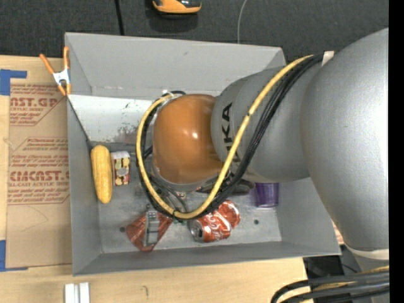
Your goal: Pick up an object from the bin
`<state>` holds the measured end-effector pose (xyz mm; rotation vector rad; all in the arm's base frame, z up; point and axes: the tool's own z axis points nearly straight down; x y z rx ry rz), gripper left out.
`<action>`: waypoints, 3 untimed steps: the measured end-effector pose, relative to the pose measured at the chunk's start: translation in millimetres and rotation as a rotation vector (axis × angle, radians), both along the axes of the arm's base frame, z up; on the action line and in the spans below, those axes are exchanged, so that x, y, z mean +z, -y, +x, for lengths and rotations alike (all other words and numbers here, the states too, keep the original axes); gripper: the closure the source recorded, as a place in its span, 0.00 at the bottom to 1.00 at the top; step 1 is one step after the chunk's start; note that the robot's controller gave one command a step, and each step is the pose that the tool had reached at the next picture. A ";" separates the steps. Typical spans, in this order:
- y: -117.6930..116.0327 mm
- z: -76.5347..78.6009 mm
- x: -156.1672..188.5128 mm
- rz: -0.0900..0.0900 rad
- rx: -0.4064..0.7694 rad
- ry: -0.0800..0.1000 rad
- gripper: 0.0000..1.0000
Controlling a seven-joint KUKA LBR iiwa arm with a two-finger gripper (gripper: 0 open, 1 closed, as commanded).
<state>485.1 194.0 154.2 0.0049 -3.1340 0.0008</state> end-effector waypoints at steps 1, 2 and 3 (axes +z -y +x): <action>0.9 2.2 4.4 0.002 -0.002 0.007 0.00; 23.7 0.2 -14.8 0.005 0.105 0.014 0.00; 52.3 17.4 -66.9 0.001 0.172 0.010 0.00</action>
Offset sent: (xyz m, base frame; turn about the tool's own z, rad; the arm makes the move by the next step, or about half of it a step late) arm -0.0030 -0.0699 -0.0484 -0.2350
